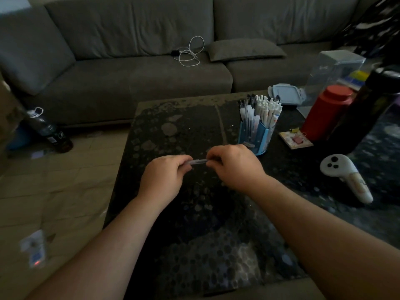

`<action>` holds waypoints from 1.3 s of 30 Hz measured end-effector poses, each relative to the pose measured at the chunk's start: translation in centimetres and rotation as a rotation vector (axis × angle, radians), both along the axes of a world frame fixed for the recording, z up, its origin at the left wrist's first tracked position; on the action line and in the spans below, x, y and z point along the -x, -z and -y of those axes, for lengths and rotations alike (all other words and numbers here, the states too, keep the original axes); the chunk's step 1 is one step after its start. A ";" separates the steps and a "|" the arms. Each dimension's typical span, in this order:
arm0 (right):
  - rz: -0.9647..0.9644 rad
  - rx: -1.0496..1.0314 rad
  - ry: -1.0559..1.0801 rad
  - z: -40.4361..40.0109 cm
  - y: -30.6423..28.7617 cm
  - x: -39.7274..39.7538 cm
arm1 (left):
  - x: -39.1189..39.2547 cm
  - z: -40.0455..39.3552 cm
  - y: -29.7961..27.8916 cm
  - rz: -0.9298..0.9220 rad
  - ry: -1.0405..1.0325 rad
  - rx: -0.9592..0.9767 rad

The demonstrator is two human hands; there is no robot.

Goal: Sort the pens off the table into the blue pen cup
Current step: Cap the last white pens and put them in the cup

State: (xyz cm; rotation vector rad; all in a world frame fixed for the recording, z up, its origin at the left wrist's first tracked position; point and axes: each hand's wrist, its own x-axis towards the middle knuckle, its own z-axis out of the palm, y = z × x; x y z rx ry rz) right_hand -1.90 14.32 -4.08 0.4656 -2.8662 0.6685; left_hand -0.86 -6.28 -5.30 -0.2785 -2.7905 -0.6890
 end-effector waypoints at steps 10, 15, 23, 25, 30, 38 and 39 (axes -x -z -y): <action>-0.082 0.036 -0.015 -0.5 -0.6 -0.4 | -0.2 -0.4 -0.4 0.010 -0.002 -0.094; -0.121 0.077 0.009 0.1 -0.8 -0.8 | -0.3 -0.7 -0.8 -0.025 -0.039 -0.117; -0.124 0.099 0.027 0.4 -0.1 -1.2 | -0.6 -1.0 -0.7 -0.008 -0.033 -0.114; -0.101 0.106 0.027 0.1 -0.1 -1.1 | -0.6 -1.1 -0.7 -0.007 -0.026 -0.109; -0.046 0.057 -0.002 -0.4 -0.2 -1.0 | -0.7 -1.3 -0.5 0.022 -0.009 -0.090; 0.109 -0.210 -0.044 -1.4 -0.1 -0.8 | -1.1 -2.8 0.1 0.312 -0.031 0.040; 0.135 -0.286 -0.057 -1.4 0.1 -0.9 | -1.2 -3.0 0.6 0.360 -0.024 0.055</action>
